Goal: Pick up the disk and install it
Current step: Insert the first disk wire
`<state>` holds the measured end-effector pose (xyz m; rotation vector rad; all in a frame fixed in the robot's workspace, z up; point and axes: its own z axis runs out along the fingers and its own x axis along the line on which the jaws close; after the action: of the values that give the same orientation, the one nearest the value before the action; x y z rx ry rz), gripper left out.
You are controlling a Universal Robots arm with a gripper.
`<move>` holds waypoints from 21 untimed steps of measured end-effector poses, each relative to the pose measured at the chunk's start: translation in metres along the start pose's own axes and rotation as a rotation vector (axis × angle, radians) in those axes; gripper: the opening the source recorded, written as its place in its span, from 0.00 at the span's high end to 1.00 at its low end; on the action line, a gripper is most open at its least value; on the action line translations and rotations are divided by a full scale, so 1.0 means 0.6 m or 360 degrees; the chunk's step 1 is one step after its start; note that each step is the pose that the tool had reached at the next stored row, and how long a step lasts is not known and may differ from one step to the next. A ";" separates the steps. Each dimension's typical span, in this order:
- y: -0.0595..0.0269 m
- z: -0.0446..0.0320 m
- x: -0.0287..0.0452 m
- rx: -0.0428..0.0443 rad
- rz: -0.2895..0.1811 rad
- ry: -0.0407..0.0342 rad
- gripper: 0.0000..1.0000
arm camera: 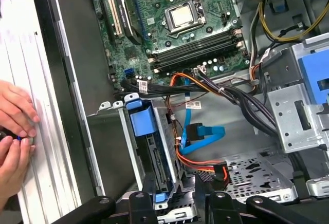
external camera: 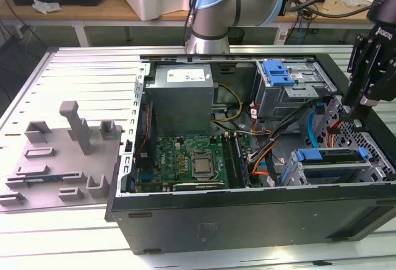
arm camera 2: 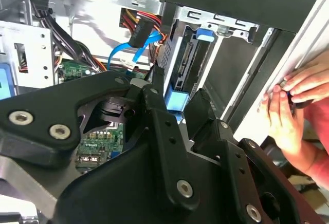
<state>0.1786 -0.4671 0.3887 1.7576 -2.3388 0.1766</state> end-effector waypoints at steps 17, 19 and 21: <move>-0.003 -0.004 -0.079 0.0005 0.0010 0.0321 0.58; -0.008 -0.002 -0.095 -0.0001 0.0009 0.0352 0.71; -0.011 -0.001 -0.108 -0.0006 0.0008 0.0378 0.71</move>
<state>0.2023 -0.4081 0.3738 1.6301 -2.1729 0.3606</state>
